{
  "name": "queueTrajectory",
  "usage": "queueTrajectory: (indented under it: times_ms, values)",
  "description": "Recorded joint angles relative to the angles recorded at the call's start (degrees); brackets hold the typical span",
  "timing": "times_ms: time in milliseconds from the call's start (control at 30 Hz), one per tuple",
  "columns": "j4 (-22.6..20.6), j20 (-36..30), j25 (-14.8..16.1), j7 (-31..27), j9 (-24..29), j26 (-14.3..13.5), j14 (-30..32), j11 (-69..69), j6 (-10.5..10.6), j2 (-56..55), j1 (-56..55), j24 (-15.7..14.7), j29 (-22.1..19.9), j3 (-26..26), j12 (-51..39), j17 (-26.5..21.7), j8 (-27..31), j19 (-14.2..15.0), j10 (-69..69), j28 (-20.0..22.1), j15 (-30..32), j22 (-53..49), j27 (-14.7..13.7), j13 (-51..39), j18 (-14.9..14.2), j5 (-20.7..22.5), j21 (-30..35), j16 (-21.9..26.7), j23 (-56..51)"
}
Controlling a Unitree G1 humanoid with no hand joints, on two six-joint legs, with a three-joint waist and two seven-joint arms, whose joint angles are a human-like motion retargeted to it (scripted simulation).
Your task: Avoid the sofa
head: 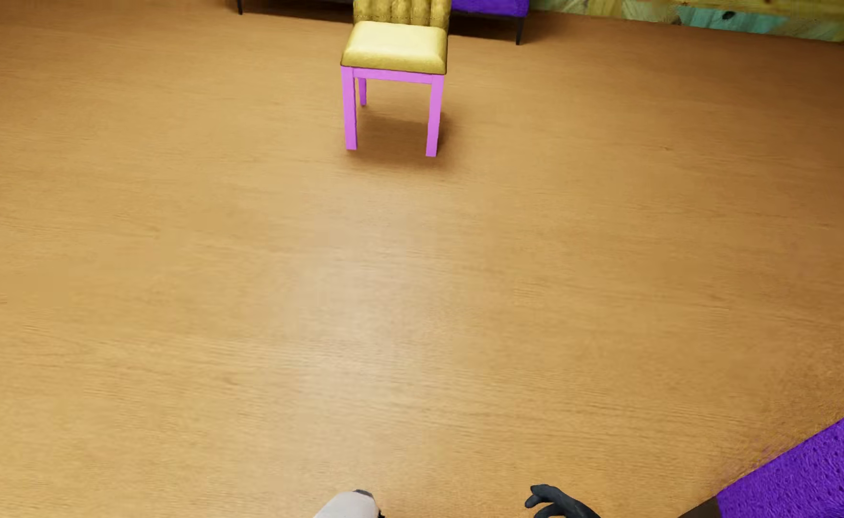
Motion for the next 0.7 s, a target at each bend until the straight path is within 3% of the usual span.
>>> queueTrajectory:
  times_ms: [33,67,100,133,167,200,233,267,300,333,367,400,433,467,500,533,567,600,633,700]
  values:
    - [-2.9,0.2,0.0,0.0,0.4,0.0,-2.0,10.3,-1.9,-2.1,1.7,0.0,0.0,0.3,-0.2,1.8,0.0,0.0,4.7,0.0,11.7,1.5,0.0,1.9,0.0,-2.6,-0.6,-0.1,1.8]
    - [-4.8,1.2,0.0,0.0,0.3,0.0,-5.1,25.1,-1.7,-8.9,3.9,0.0,0.0,-1.1,-1.0,2.5,0.0,0.0,5.4,0.0,21.0,1.9,0.0,3.5,0.0,-2.3,0.3,-0.5,2.7]
    - [-7.1,2.8,0.0,0.0,1.5,0.0,-8.0,39.9,-2.0,-15.7,7.9,0.0,0.0,-2.3,-1.2,3.3,0.0,0.0,4.8,0.0,21.1,0.6,0.0,4.1,0.0,-3.3,1.9,-0.9,4.0]
    - [-6.5,2.3,0.0,0.0,2.6,0.0,-9.3,48.0,-1.2,-22.5,13.4,0.0,0.0,-4.5,-2.1,3.3,0.0,0.0,2.8,0.0,17.5,-1.2,0.0,4.2,0.0,-3.1,5.9,-0.8,4.9]
    - [-5.3,2.5,0.0,0.0,2.7,0.0,-9.9,48.5,0.6,-28.5,18.1,0.0,0.0,-8.0,-2.6,4.4,0.0,0.0,0.5,0.0,16.8,-3.6,0.0,5.7,0.0,-1.5,6.0,-0.9,6.3]
    - [-5.0,2.0,0.0,0.0,3.2,0.0,-10.7,42.5,2.1,-33.5,21.9,0.0,0.0,-12.0,-3.8,3.1,0.0,0.0,-1.9,0.0,18.8,-6.1,0.0,8.3,0.0,-1.1,7.3,-0.7,3.1]
    - [-3.8,1.9,0.0,0.0,3.7,0.0,-11.5,30.7,2.7,-36.5,26.7,0.0,0.0,-14.9,-4.9,4.0,0.0,0.0,-3.9,0.0,23.8,-8.2,0.0,8.7,0.0,-0.3,10.3,0.0,8.3]
    - [-3.8,3.3,0.0,0.0,3.0,0.0,-12.6,17.3,3.1,-39.8,30.1,0.0,0.0,-17.6,-5.5,4.6,0.0,0.0,-6.3,0.0,26.3,-10.8,0.0,10.4,0.0,-0.3,8.0,0.2,9.8]
    - [-3.6,4.3,0.0,0.0,2.4,0.0,-14.4,3.3,3.2,-40.5,34.8,0.0,0.0,-19.2,-5.9,4.6,0.0,0.0,-8.6,0.0,20.4,-13.0,0.0,11.8,0.0,0.3,7.8,0.6,11.3]
    - [-4.7,6.3,0.0,0.0,1.4,0.0,-16.8,-4.0,2.5,-40.3,38.3,0.0,0.0,-20.0,-6.6,4.2,0.0,0.0,-10.3,0.0,0.2,-15.1,0.0,12.8,0.0,0.8,9.4,1.3,11.5]
    - [-5.1,8.0,0.0,0.0,0.0,0.0,-20.1,-24.4,2.2,-41.6,40.3,0.0,0.0,-20.6,-6.9,3.6,0.0,0.0,-10.4,0.0,16.4,-16.6,0.0,14.1,0.0,0.3,10.7,2.2,11.5]
    - [-5.9,9.5,0.0,0.0,-0.5,0.0,-22.2,-26.1,1.7,-42.7,42.0,0.0,0.0,-21.3,-7.2,3.3,0.0,0.0,-10.2,0.0,18.6,-16.6,0.0,15.2,0.0,0.3,12.0,2.5,12.1]
    - [-5.6,11.5,0.0,0.0,0.0,0.0,-22.5,-5.5,2.5,-44.6,43.7,0.0,0.0,-22.2,-6.7,3.1,0.0,0.0,-8.5,0.0,-1.1,-16.0,0.0,15.8,0.0,1.3,12.9,2.2,12.9]
    - [-5.0,13.4,0.0,0.0,0.0,0.0,-20.1,-3.5,3.4,-44.8,44.6,0.0,0.0,-22.5,-5.8,2.9,0.0,0.0,-4.6,0.0,5.5,-14.5,0.0,16.4,0.0,3.3,13.0,1.6,13.4]
    - [-2.0,14.0,0.0,0.0,-0.2,0.0,-11.9,-3.4,5.9,-44.8,41.6,0.0,0.0,-22.2,-5.1,2.7,0.0,0.0,5.1,0.0,15.2,-12.7,0.0,16.9,0.0,6.4,12.2,0.6,14.1]
    - [0.5,13.5,0.0,0.0,0.9,0.0,-1.3,0.7,7.0,-43.6,38.4,0.0,0.0,-21.1,-3.7,2.4,0.0,0.0,18.3,0.0,21.7,-10.0,0.0,17.2,0.0,8.7,12.7,-0.3,15.1]
    - [2.1,13.1,0.0,0.0,1.6,0.0,-2.1,2.6,7.4,-41.6,31.8,0.0,0.0,-20.0,-2.7,2.2,0.0,0.0,31.2,0.0,23.0,-8.7,0.0,16.8,0.0,10.6,11.7,-0.6,14.7]
    - [3.0,11.9,0.0,0.0,3.5,0.0,-8.5,1.8,7.3,-36.9,25.7,0.0,0.0,-19.9,-2.3,1.8,0.0,0.0,37.4,0.0,22.2,-7.6,0.0,16.3,0.0,11.4,10.1,-0.7,13.2]
    - [2.5,10.5,0.0,0.0,3.7,0.0,-11.0,0.7,5.7,-33.2,20.1,0.0,0.0,-17.2,-2.1,2.0,0.0,0.0,35.3,0.0,19.2,-5.9,0.0,15.2,0.0,11.0,8.6,-0.7,12.2]
    - [1.8,9.8,0.0,0.0,4.0,0.0,-12.8,-0.7,2.3,-26.3,14.4,0.0,0.0,-10.6,-0.1,1.1,0.0,0.0,16.2,0.0,11.9,-5.5,0.0,12.8,0.0,10.6,8.0,0.4,7.4]
